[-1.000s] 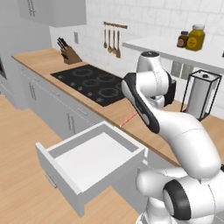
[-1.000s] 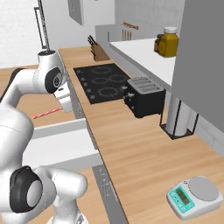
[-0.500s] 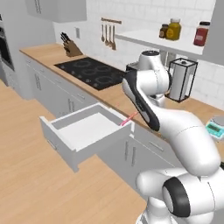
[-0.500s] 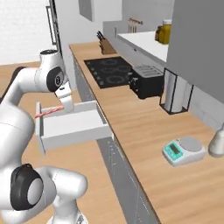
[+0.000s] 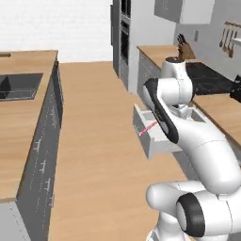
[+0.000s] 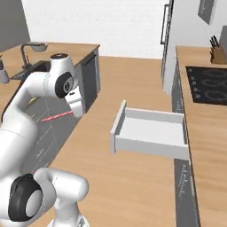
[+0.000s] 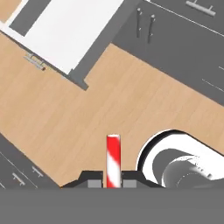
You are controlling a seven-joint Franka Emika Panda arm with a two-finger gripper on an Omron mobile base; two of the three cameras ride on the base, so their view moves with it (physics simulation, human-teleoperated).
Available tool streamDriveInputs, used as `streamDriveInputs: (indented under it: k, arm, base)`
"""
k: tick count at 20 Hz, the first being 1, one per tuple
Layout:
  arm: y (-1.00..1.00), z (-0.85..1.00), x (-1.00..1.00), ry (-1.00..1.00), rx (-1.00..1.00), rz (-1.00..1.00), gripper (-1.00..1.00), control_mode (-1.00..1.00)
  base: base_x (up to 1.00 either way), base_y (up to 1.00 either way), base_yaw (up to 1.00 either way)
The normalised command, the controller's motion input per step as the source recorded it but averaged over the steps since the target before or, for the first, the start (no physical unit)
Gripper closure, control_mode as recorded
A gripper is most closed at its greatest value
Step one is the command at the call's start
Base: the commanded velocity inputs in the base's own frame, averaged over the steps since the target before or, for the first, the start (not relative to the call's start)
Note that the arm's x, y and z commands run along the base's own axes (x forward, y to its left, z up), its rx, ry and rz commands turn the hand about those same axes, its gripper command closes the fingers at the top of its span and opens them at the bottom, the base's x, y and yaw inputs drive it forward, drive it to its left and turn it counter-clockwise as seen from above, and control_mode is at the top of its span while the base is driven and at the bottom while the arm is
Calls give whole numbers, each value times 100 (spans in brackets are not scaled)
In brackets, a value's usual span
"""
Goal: Take a straw from the drawer in front and place it inside the glass cup on the dining counter.
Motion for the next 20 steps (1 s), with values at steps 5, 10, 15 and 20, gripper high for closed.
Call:
streamDriveInputs:
  k: [5, 10, 15, 20]
  arm:
    - [0, 0, 0, 0, 0, 0, 100, 100]
    - [0, 0, 0, 0, 0, 0, 100, 100]
    - [0, 0, 0, 0, 0, 0, 100, 100]
    - [0, 0, 0, 0, 0, 0, 100, 100]
  base:
    - [-35, 39, 91]
    - [-46, 65, 75]
    - [-5, 100, 30]
    - [33, 100, -6]
